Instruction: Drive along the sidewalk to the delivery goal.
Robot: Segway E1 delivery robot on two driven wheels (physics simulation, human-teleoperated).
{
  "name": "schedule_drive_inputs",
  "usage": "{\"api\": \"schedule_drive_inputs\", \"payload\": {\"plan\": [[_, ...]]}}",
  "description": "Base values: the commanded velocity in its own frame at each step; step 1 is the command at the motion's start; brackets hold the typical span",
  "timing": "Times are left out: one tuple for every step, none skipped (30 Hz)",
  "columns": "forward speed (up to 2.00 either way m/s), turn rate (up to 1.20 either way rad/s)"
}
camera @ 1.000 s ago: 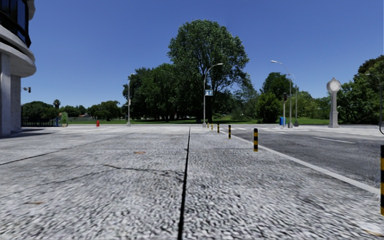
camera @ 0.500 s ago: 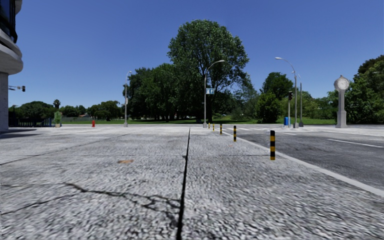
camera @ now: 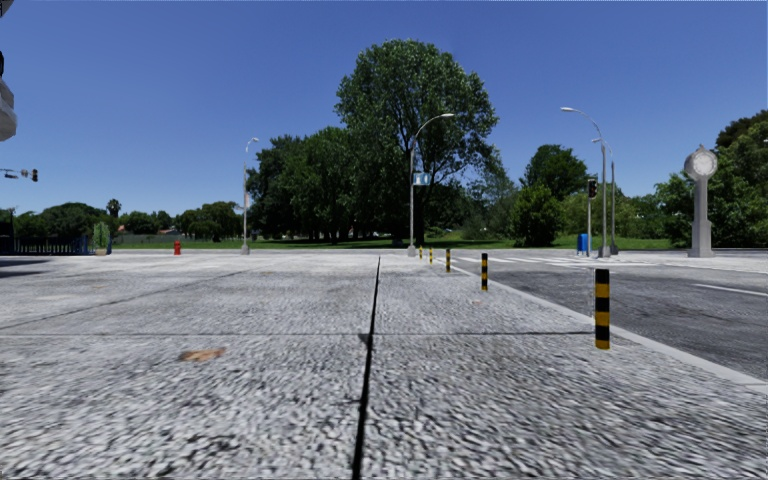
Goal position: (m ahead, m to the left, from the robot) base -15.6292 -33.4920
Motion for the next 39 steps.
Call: {"api": "schedule_drive_inputs", "payload": {"plan": [[2.0, 0.0], [2.0, 0.0], [2.0, 0.0], [2.0, 0.0], [2.0, 0.0], [2.0, 0.0], [2.0, 0.0], [2.0, 0.0], [2.0, 0.0], [2.0, 0.0], [2.0, 0.0], [2.0, 0.0], [2.0, 0.0], [2.0, 0.0], [2.0, 0.0], [2.0, 0.0], [2.0, 0.0], [2.0, 0.0], [2.0, 0.0], [2.0, 0.0], [2.0, 0.0], [2.0, 0.0], [2.0, 0.0], [2.0, 0.0], [2.0, 0.0], [2.0, 0.0], [2.0, 0.0], [2.0, 0.0], [2.0, 0.0], [2.0, 0.0], [2.0, 0.0], [2.0, 0.0], [2.0, 0.0], [2.0, 0.0], [2.0, 0.0], [2.0, 0.0], [2.0, 0.0], [2.0, 0.0], [2.0, 0.0]]}}
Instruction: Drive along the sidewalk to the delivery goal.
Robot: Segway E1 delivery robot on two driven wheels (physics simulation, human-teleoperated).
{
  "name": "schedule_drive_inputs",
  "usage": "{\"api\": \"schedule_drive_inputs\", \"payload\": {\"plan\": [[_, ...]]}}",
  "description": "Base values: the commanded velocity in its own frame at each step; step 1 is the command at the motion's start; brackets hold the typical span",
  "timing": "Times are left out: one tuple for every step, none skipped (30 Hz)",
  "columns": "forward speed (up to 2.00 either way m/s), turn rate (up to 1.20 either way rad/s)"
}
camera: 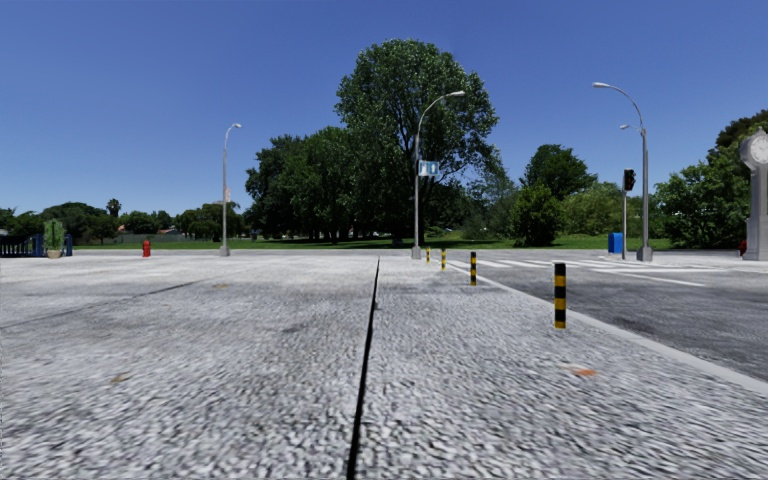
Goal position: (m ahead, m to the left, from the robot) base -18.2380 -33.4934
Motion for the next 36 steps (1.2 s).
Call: {"api": "schedule_drive_inputs", "payload": {"plan": [[2.0, 0.0], [2.0, 0.0], [2.0, 0.0], [2.0, 0.0], [2.0, 0.0], [2.0, 0.0], [2.0, 0.0], [2.0, 0.0], [2.0, 0.0], [2.0, 0.0], [2.0, 0.0], [2.0, 0.0], [2.0, 0.0], [2.0, 0.0], [2.0, 0.0], [2.0, 0.0], [2.0, 0.0], [2.0, 0.0], [2.0, 0.0], [2.0, 0.0], [2.0, 0.0], [2.0, 0.0], [2.0, 0.0], [2.0, 0.0], [2.0, 0.0], [2.0, 0.0], [2.0, 0.0], [2.0, 0.0], [2.0, 0.0], [2.0, 0.0], [2.0, 0.0], [2.0, 0.0], [2.0, 0.0], [2.0, 0.0], [2.0, 0.0], [2.0, 0.0]]}}
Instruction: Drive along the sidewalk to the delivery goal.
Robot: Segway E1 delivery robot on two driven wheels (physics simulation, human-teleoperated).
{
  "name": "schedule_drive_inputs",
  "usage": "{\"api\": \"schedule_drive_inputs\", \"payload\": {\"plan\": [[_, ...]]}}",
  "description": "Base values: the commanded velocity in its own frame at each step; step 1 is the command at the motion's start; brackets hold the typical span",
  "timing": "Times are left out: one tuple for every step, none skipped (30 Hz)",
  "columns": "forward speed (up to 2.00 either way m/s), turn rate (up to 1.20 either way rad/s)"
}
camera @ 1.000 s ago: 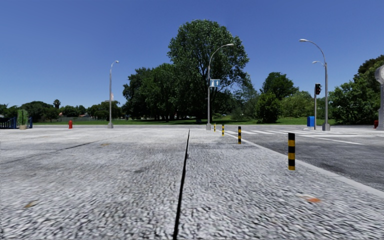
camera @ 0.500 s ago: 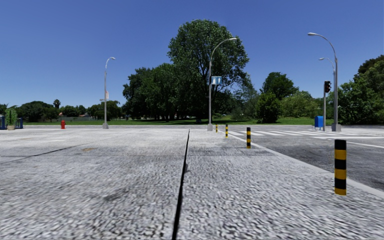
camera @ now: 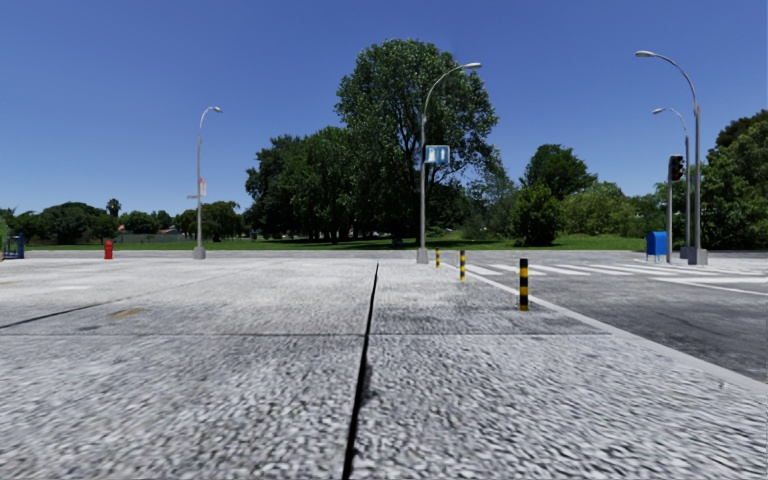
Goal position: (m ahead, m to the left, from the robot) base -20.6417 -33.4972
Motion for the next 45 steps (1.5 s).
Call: {"api": "schedule_drive_inputs", "payload": {"plan": [[2.0, 0.0], [2.0, 0.0], [2.0, 0.0], [2.0, 0.0], [2.0, 0.0], [2.0, 0.0], [2.0, 0.0], [2.0, 0.0], [2.0, 0.0], [2.0, 0.0], [2.0, 0.0], [2.0, 0.0], [2.0, 0.0], [2.0, 0.0], [2.0, 0.0], [2.0, 0.0], [2.0, 0.0], [2.0, 0.0], [2.0, 0.0], [2.0, 0.0], [2.0, 0.0], [2.0, 0.0], [2.0, 0.0], [2.0, 0.0], [2.0, 0.0], [2.0, 0.0], [2.0, 0.0], [2.0, 0.0], [2.0, 0.0], [2.0, 0.0], [2.0, 0.0], [2.0, 0.0], [2.0, 0.0], [2.0, 0.0], [2.0, 0.0], [2.0, 0.0], [2.0, 0.0], [2.0, 0.0], [2.0, 0.0], [2.0, 0.0], [2.0, 0.0], [2.0, 0.0], [2.0, 0.0], [2.0, 0.0], [2.0, 0.0]]}}
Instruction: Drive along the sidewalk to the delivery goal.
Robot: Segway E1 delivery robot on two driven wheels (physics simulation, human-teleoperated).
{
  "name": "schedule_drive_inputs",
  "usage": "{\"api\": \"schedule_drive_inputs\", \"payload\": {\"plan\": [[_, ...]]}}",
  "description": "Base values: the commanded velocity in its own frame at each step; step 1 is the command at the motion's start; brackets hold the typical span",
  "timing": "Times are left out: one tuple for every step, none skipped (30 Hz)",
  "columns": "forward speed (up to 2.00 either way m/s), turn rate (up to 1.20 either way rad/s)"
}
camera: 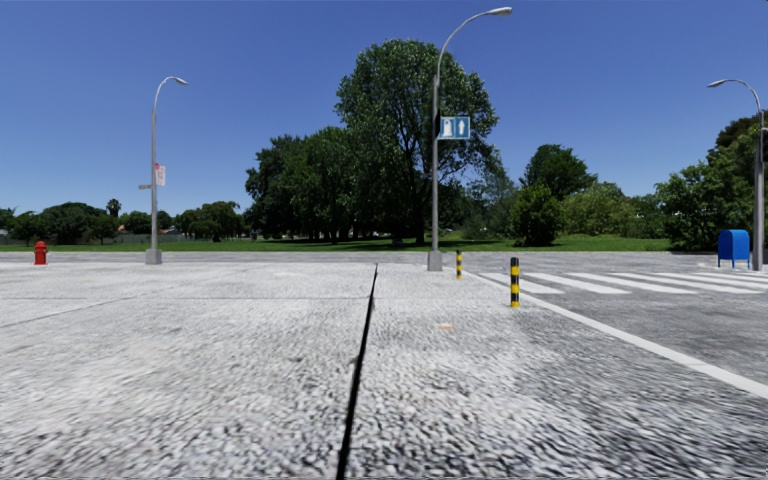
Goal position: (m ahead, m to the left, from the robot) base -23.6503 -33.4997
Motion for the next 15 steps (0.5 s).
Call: {"api": "schedule_drive_inputs", "payload": {"plan": [[2.0, 0.0], [2.0, 0.0], [2.0, 0.0], [2.0, 0.0], [2.0, 0.0], [2.0, 0.0], [2.0, 0.0], [2.0, 0.0], [2.0, 0.0], [2.0, 0.0], [2.0, 0.0], [2.0, 0.0], [2.0, 0.0], [2.0, 0.0], [2.0, 0.0]]}}
